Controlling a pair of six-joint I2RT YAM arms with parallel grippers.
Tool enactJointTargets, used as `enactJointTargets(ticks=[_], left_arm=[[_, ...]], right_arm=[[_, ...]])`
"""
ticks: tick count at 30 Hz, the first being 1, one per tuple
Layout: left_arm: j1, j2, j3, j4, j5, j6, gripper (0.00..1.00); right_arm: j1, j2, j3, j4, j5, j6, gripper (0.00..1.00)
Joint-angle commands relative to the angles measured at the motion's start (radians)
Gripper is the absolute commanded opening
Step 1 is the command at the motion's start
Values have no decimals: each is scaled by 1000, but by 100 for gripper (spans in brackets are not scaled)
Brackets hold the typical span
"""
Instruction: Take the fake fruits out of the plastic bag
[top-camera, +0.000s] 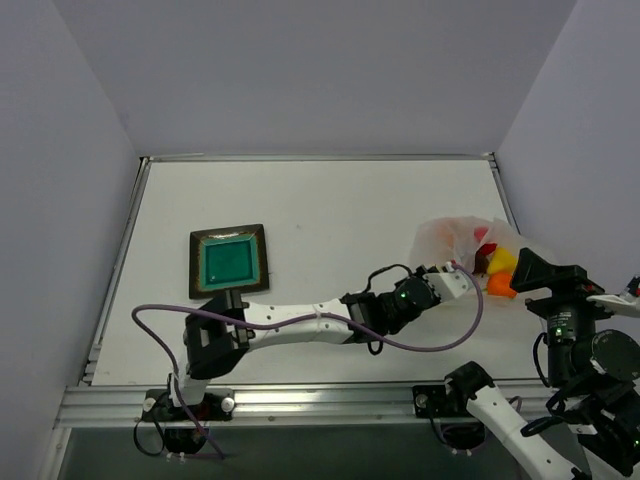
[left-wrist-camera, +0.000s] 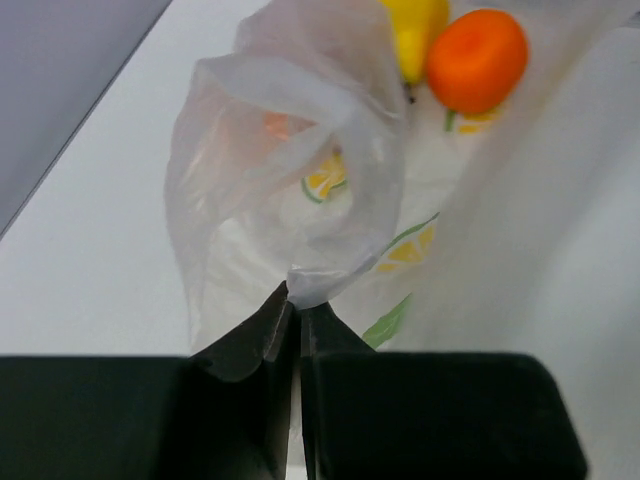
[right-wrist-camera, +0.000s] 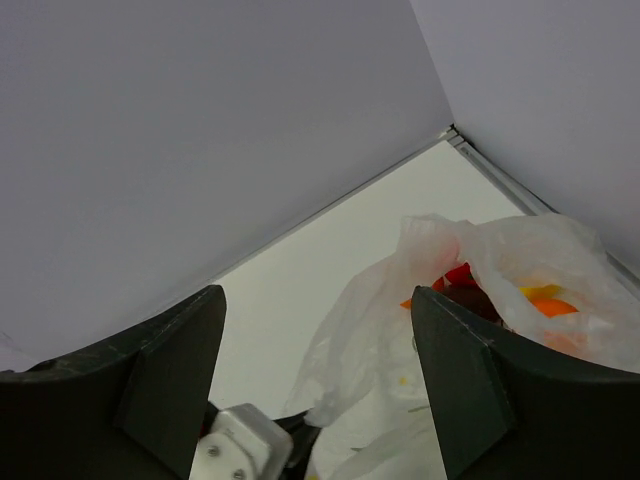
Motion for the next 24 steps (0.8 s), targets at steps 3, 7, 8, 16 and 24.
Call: enactJointTargets(ticks=[3,7,8,16,24], left_arm=[[29,-285,-231,242,-157,-71,2],[35,-451,-373,282,-258,-111,2],[38,-478,-401,282,-278,-121,2],[64,-690,-628,223,-375,-301,2],[84,-687,-747,198,-381,-452,2]], right_arm=[[70,57,-61,8,53,53,72],[75,207,-84,8,-94,41,68],[74,261,-99,13,-141,49,64],[74,347,-300,155,-292,52,31],[66,315,-435,184,-211,194,20]])
